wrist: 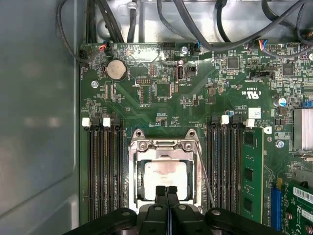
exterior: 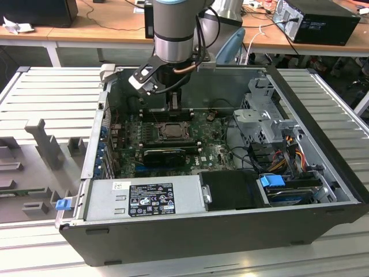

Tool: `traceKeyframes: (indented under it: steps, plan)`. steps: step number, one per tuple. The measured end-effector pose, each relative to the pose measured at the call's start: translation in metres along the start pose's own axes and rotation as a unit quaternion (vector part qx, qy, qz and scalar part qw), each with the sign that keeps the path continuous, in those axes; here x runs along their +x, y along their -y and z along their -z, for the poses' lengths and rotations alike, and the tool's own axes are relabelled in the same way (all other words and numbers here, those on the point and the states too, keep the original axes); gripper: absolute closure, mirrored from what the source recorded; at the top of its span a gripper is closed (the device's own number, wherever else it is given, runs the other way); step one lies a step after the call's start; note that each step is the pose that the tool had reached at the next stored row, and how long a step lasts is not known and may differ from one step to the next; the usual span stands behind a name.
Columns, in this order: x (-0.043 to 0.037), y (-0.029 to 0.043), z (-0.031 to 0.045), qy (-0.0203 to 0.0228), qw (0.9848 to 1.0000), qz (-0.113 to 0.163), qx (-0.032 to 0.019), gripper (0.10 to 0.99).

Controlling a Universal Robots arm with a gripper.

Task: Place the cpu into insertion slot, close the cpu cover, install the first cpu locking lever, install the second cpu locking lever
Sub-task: 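Install the first cpu locking lever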

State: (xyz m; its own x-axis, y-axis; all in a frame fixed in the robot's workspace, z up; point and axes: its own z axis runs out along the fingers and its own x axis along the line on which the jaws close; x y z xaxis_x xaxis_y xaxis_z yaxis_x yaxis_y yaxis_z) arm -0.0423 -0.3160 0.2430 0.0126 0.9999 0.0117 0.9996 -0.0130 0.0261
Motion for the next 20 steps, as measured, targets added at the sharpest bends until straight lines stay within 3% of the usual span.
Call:
traceKeyframes:
  steps: [12, 14, 16, 20]
  plan:
    - [0.0001, -0.0002, 0.0045, -0.0001, 1.0, 0.0, -0.0001, 0.98]
    - [0.0002, -0.0004, 0.0143, -0.0001, 1.0, 0.0, -0.0001, 0.98]
    - [0.0003, -0.0005, 0.0172, -0.0001, 1.0, 0.0, -0.0001, 0.98]
    - [0.0004, -0.0008, 0.0303, -0.0002, 1.0, 0.0, -0.0001, 0.98]
